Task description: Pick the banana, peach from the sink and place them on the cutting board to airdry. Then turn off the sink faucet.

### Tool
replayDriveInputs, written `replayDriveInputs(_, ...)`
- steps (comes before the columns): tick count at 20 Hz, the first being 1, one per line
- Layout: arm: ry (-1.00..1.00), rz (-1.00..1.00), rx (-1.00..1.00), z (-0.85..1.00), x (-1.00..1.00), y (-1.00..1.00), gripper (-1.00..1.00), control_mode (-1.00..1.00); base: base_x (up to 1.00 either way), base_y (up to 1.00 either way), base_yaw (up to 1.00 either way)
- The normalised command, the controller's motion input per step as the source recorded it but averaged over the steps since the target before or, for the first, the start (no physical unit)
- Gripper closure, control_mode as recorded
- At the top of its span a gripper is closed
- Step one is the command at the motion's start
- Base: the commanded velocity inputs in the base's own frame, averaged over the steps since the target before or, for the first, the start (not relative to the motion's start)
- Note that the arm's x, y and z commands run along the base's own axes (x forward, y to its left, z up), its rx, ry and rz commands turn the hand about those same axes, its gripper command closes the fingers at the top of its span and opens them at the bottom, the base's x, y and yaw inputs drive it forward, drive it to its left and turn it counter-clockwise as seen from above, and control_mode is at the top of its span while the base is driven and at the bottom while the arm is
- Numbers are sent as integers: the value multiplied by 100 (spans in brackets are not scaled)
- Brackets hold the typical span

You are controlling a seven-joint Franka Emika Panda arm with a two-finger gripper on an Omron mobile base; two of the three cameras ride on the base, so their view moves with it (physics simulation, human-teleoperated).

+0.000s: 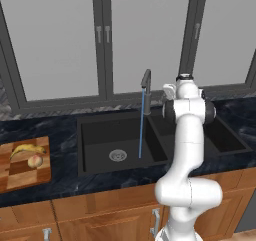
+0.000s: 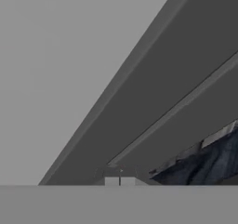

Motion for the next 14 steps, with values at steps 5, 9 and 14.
replayDriveInputs(5,0,2,2,-7,30,1,100,-100,0,0,0)
replayDriveInputs(9,0,2,0,-15,20,12,100,-100,0,0,0)
replayDriveInputs(14,1,2,0,-24,19,30,100,-100,0,0,0)
